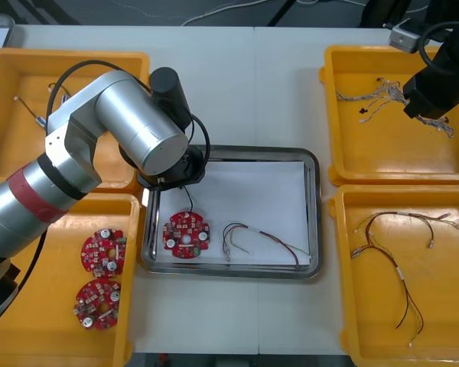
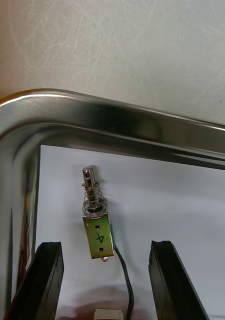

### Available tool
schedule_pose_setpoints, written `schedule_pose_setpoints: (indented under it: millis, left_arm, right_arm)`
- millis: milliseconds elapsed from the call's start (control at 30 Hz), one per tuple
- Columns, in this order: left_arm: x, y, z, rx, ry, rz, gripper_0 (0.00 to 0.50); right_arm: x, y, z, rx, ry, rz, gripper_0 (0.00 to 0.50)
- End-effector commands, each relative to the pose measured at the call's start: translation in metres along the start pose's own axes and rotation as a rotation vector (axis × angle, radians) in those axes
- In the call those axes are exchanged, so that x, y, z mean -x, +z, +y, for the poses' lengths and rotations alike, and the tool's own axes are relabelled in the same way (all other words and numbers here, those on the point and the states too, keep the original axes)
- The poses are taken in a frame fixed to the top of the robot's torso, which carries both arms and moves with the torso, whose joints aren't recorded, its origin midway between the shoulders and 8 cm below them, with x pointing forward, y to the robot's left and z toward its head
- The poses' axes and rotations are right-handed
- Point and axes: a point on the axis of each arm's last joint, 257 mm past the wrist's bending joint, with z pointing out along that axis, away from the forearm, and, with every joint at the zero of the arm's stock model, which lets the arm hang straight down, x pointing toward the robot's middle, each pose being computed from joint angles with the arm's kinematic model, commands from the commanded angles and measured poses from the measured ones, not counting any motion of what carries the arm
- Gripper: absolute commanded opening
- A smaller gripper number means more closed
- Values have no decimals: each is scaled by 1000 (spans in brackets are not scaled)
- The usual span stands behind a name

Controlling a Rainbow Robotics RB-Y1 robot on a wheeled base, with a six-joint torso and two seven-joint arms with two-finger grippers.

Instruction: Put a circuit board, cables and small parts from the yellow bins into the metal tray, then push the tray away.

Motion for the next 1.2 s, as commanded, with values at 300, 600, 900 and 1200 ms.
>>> schedule_pose_setpoints:
  millis: [300, 600, 900, 1200]
  left_arm:
    - [13, -71, -25, -89, 51, -18, 500]
    - [31, -118, 4, -93, 5, -25, 500]
    - [64, -147, 55, -48, 36, -64, 500]
    - [98, -150, 105, 13, 51, -87, 500]
  right_arm:
    - [7, -16, 4, -7, -44, -46, 0]
    - [29, -14, 30, 24, -85, -106, 0]
    - [50, -2, 69, 15, -204, -140, 0]
    - [71, 23, 124, 40, -348, -188, 0]
